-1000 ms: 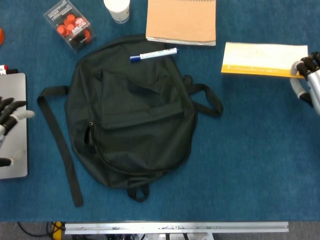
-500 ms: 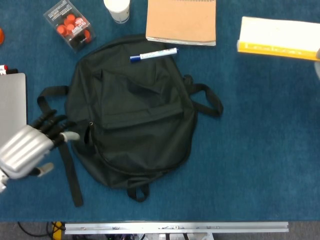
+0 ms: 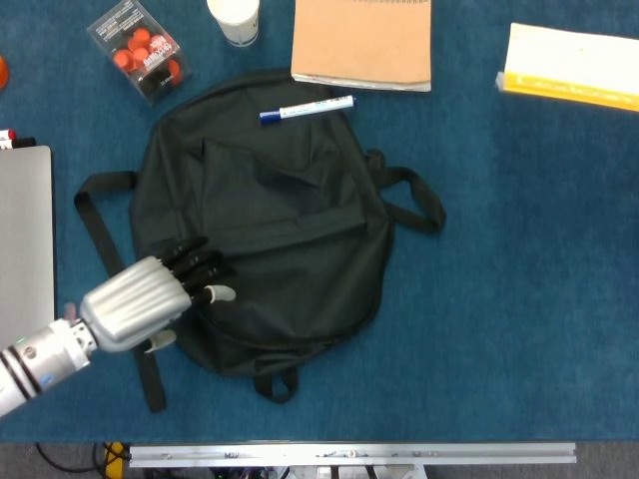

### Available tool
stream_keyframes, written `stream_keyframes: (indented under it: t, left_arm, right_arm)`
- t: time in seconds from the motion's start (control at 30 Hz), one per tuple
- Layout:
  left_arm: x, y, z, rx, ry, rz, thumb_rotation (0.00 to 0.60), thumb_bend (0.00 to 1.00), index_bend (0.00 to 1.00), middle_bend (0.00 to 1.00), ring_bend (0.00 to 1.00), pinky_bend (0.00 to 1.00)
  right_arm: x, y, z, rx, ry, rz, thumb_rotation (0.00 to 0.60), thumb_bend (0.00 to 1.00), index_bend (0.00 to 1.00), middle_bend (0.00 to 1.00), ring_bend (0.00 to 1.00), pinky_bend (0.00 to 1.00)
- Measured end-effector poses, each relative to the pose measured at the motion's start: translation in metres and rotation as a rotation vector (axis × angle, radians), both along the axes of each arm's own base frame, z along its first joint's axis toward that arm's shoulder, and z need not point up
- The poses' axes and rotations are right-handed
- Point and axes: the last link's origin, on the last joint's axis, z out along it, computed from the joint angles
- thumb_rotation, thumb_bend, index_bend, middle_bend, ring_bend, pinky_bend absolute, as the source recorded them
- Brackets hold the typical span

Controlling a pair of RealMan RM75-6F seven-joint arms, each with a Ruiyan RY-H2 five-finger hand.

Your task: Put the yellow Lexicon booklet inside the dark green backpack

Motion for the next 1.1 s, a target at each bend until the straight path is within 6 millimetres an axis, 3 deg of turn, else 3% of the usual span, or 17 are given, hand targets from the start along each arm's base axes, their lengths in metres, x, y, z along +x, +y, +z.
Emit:
stream_keyframes:
  t: [0.43,0.97,1.1]
  left_arm:
    - [-0.012,0.012,-0.03,-0.009,0.019,0.019,0.6,0.2,0.22,0.13,0.08,0.03]
    - [0.01,0.03,-0.056,-0.001,-0.061,0.079,0.6,0.2,0.23,0.15,0.09,0.03]
    - [0.01,0.032,-0.059,-0.005,-0.058,0.102,0.6,0.2,0.28,0.15,0.1,0.04]
  right_arm:
    - [-0.004,0.003,0.002,0.005,-0.01,-0.014,0.6,0.4,0.73,0.66,0.44,0.54]
    - [-0.014,0.009,0.005,0.004,-0.022,-0.042,0.6,0.4,0.73,0.66,0.45,0.54]
    - [-0.015,0.009,0.006,0.005,-0.03,-0.043,0.6,0.4,0.73,0.66,0.45,0.54]
